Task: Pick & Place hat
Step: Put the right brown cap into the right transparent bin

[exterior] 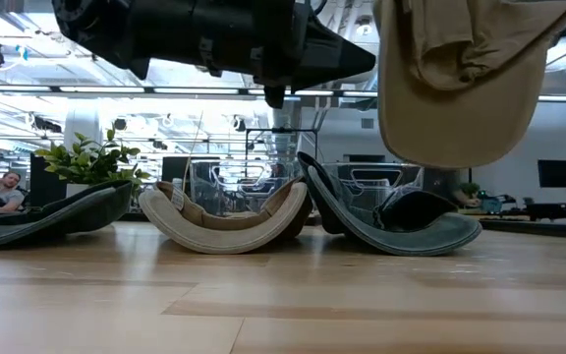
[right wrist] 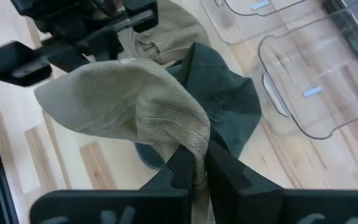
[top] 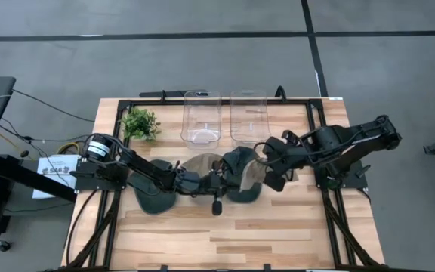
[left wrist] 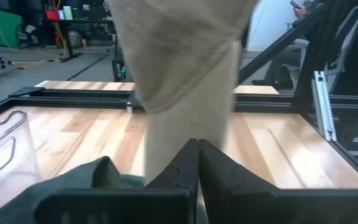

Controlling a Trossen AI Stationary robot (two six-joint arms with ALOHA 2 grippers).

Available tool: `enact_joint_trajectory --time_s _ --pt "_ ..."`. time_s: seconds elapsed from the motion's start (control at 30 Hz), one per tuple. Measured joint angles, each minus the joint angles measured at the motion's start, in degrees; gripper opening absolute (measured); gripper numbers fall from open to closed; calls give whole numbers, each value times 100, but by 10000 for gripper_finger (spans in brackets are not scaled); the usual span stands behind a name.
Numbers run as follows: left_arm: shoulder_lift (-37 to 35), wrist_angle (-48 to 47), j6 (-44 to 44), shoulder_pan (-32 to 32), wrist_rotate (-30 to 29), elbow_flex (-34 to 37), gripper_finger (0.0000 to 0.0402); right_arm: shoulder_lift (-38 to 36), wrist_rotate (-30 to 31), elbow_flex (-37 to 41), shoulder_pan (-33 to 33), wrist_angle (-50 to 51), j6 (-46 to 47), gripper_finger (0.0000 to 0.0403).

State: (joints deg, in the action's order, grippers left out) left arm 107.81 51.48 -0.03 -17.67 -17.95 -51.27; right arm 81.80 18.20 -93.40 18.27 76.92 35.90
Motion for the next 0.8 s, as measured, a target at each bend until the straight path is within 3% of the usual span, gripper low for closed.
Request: enact_joint_trajectory --time_s 0.47,0.8 --pt "-4 -292 -192 -10 19 2 12 448 13 -512 -200 219 -148 17" --pt "-7 -656 -192 -37 148 13 79 445 51 -514 -244 243 -160 18"
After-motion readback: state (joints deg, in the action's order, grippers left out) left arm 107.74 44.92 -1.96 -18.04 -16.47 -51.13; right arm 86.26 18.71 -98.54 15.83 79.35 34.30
